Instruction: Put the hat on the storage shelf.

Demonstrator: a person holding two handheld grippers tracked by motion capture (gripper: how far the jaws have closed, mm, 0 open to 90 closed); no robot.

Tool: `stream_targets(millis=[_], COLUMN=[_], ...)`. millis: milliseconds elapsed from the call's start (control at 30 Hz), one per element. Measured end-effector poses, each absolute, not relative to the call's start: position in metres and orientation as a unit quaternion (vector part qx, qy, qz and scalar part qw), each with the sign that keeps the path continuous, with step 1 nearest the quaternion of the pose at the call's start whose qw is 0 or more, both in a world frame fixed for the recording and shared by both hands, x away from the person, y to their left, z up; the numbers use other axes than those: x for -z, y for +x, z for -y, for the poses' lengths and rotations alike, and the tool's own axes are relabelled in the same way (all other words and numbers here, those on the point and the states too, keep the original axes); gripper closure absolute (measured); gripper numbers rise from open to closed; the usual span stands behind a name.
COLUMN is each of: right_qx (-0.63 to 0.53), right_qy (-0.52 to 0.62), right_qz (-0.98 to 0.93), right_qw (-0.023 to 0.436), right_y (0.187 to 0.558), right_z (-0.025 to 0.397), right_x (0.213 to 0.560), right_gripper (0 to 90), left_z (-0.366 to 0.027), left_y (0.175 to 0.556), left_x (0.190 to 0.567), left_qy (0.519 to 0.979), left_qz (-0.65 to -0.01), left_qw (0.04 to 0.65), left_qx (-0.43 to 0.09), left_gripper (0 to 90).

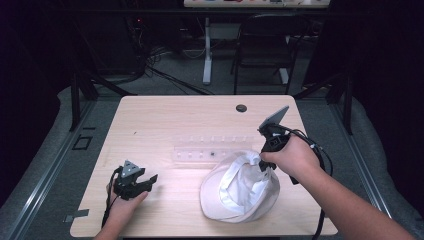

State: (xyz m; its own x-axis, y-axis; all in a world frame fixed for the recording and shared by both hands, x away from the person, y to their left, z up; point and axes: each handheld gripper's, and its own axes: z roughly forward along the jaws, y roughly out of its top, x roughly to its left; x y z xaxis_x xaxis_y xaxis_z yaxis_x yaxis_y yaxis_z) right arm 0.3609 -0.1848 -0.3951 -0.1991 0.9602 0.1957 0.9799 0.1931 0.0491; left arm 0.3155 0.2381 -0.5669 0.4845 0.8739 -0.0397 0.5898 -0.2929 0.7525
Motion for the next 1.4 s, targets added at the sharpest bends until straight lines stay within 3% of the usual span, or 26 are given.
stream_targets(millis=[700, 1400], right_qx=[0.072, 0.177], right_qy=[-0.633, -0.645], right_qz=[0.769, 0.722], right_qw=[0.057, 0.176], right_y=[0.363, 0.368], right_z=[0.176, 0.201], right_x=[0.358, 0.347], right_gripper=[82.5, 82.6], left_z=[-0.238, -0.238], left_y=[0.316, 0.316], left_x=[0.567, 0.567], left_qy=[0.783, 0.782], left_qz=[-0.467, -0.468], left_qw=[0.362, 0.363], left_qx=[-0.194, -0.194], left_gripper=[42.5, 42.5])
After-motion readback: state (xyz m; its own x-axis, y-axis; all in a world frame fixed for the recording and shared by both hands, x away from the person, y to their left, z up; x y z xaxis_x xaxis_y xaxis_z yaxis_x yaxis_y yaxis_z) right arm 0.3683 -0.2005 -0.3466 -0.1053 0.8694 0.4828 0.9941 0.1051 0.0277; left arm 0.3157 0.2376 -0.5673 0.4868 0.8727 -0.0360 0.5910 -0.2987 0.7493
